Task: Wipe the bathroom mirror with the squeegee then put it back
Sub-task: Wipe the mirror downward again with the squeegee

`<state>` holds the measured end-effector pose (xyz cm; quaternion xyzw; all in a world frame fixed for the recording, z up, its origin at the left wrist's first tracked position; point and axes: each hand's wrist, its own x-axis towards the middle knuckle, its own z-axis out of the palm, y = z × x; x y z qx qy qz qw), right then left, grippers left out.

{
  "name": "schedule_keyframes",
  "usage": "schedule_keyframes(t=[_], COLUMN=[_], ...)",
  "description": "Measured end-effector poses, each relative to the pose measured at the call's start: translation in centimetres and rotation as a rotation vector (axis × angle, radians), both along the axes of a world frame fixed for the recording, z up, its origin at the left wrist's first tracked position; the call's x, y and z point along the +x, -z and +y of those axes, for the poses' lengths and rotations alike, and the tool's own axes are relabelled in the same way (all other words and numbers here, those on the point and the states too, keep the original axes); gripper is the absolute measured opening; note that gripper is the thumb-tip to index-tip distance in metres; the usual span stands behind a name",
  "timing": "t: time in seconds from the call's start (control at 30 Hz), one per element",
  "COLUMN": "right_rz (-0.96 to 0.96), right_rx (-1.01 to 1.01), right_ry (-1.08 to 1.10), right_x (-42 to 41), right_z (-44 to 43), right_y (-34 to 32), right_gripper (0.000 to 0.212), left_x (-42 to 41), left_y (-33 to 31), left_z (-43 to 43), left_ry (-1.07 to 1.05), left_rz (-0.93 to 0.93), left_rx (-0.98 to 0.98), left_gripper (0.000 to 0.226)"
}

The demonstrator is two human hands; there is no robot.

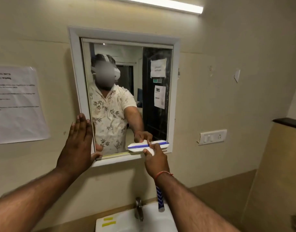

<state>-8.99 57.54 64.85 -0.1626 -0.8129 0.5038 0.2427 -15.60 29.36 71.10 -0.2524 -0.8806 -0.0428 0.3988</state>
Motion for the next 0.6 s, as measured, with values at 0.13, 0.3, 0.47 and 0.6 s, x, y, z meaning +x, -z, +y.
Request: schedule_keyframes(t=[0.13,0.3,0.47,0.6], right_rz=[-0.045,-0.110,-0.135,0.008], right_rx=[-0.002,0.050,0.083,0.139], right_ry=[-0.014,-0.024,0.012,0.034], right_x=[0.2,0.4,1.3,2.0], right_z=[0.0,0.0,-0.2,-1.5], right_y=[1.0,-0.5,-2.1,-5.4], right_gripper=[0.034,0.024,0.038,0.032], left_x=[0.2,1.0,2.0,2.6], left_y=[1.1,1.2,0.5,-1.2], left_z=[0.3,0.0,-1.4,-2.9], left_ry=[0.008,-0.044,-0.107,-0.112], left_rz=[-0.042,-0.101,-0.093,-0.053], left_rx=[0.007,-0.048,-0.132,-0.171], left_gripper=[0.154,0.155,0.156,0.158])
